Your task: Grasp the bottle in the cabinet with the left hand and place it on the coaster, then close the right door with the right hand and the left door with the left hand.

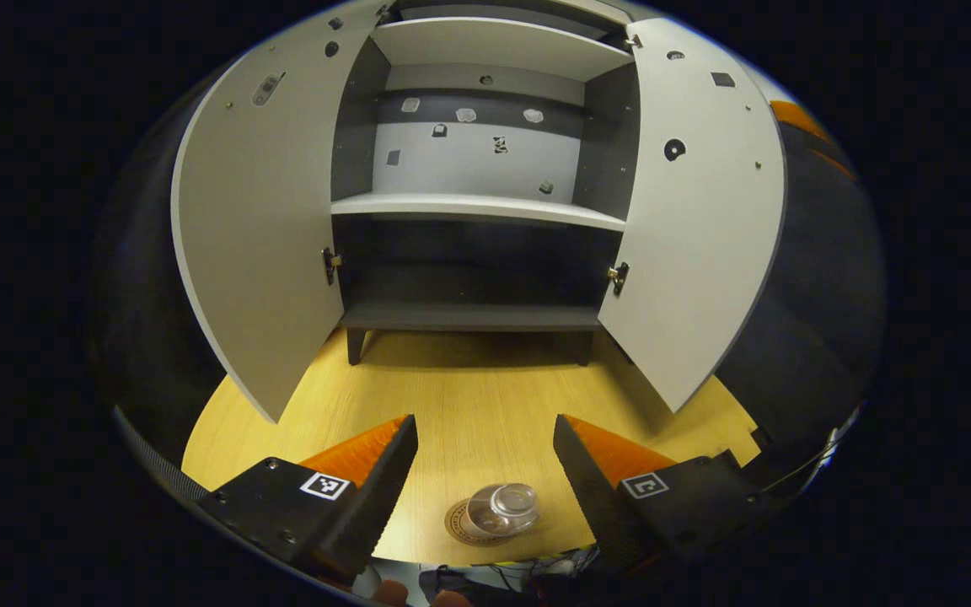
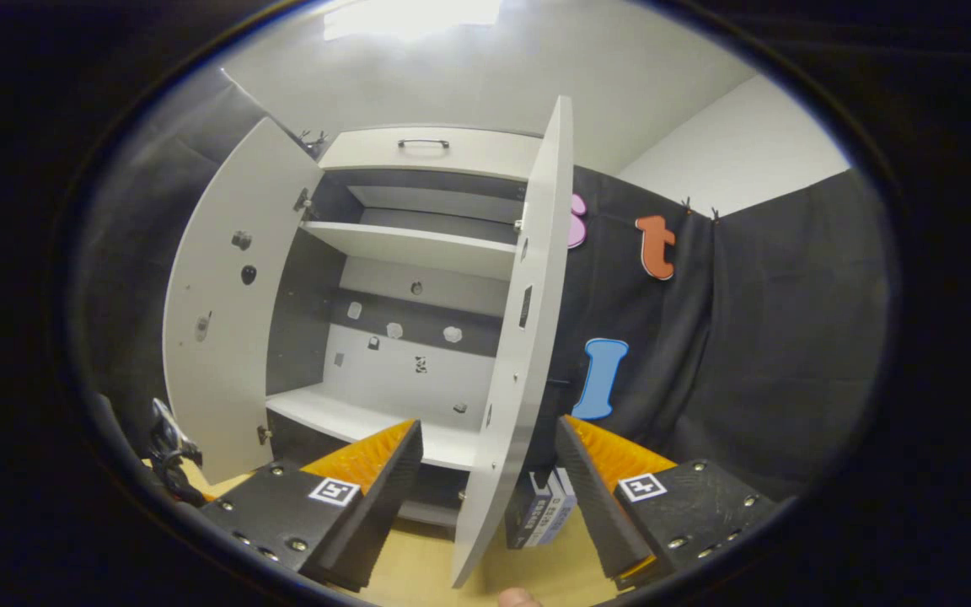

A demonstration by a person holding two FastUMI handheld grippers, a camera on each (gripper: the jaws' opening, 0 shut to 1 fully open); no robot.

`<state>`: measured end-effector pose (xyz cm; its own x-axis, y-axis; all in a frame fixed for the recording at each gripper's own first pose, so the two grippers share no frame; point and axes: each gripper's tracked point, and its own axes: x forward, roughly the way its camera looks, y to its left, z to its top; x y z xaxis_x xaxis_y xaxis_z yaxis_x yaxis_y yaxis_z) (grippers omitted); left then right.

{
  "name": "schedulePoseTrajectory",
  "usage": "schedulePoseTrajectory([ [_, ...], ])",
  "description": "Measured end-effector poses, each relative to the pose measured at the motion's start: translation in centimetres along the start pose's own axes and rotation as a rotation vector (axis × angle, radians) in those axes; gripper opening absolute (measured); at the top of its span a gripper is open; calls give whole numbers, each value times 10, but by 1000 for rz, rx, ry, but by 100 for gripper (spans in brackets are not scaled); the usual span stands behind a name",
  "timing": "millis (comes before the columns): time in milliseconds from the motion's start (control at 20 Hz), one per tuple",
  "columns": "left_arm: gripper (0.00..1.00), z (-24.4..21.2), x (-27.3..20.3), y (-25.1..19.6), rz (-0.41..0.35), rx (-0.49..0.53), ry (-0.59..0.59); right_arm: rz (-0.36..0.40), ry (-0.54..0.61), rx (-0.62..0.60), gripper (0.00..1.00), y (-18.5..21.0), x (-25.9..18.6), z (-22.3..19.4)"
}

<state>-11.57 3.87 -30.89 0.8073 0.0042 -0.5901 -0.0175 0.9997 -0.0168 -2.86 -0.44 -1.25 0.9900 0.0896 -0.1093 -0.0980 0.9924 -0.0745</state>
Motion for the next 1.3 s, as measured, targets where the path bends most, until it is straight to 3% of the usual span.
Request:
schedulePoseTrajectory([
  [300, 100, -41, 10, -6, 15, 68, 51, 17, 39, -20, 94, 0, -3, -5],
  [1000, 100, -101, 42, -7, 2, 44, 176, 5, 68, -6, 94, 1, -7, -7],
  [1150, 78, -100, 44, -8, 10, 65, 173, -1, 67, -7, 94, -1, -7, -6],
  [1300, 77, -102, 44, -11, 5, 106, 179, -4, 62, -8, 96, -2, -8, -6],
])
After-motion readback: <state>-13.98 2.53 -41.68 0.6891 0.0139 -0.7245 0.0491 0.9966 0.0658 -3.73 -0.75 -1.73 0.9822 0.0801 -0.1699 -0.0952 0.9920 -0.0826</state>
